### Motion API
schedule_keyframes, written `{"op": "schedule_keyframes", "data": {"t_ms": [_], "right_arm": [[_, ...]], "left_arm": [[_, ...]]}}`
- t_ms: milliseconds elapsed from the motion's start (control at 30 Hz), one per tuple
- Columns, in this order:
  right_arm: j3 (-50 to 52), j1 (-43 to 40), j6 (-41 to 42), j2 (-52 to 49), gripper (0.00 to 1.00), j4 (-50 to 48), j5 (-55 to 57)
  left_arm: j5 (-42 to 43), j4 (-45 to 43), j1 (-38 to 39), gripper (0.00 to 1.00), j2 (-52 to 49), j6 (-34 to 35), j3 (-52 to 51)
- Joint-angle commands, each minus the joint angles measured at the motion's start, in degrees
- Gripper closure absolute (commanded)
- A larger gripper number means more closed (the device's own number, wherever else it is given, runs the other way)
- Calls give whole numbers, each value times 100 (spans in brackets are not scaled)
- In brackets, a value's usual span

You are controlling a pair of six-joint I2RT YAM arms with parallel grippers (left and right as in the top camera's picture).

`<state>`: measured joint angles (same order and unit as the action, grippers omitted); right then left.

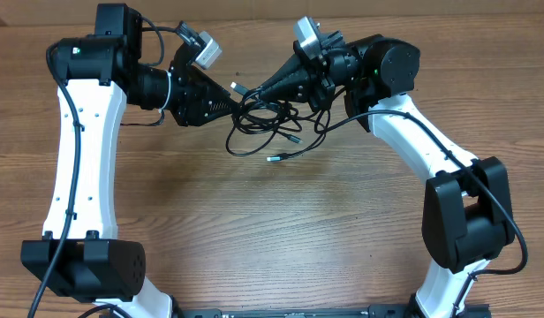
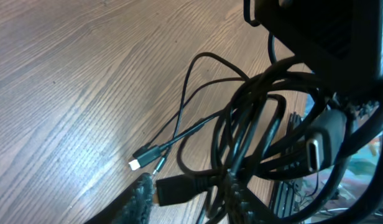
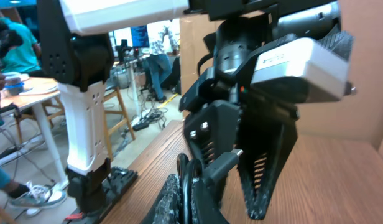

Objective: Untangle cables

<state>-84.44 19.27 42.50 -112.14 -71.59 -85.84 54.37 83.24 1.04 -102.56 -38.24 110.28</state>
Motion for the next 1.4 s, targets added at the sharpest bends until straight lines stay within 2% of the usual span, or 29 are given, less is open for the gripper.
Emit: {"op": "schedule_keyframes", "data": {"t_ms": [0,133,300,367,567,600,667,733,967,1067,1367], "right_arm": [[-146,33,238,37,96,-140,413],[-146,33,723,37,96,-796,514],[-146,15,1165,37,96,-1432,629],[-146,11,1176,37,96,-1425,634],[-146,17,1211,37,96,-1425,782],[-146,17,1270,37,96,-1427,874],[-146,17,1303,37,96,-1429,933],[-146,17,1305,37,96,-1429,935],[-146,17,1331,37,96,-1425,931],[-146,7,1449,37,96,-1425,925],[-144,-186,1834,37,96,-1215,634]], "left_arm": [[28,44,127,49,-52,-33,44],[28,57,227,39,-52,-33,44],[28,57,356,43,-52,-33,44],[31,57,422,38,-52,-33,44],[24,52,695,42,-52,-37,44],[13,48,745,44,-52,-37,44],[-52,31,831,58,-52,-37,44],[-142,4,894,96,-52,-37,44],[-155,-160,949,96,-55,-35,44],[-431,-227,933,96,-55,7,44],[-2396,-719,675,96,-55,2166,44]]}}
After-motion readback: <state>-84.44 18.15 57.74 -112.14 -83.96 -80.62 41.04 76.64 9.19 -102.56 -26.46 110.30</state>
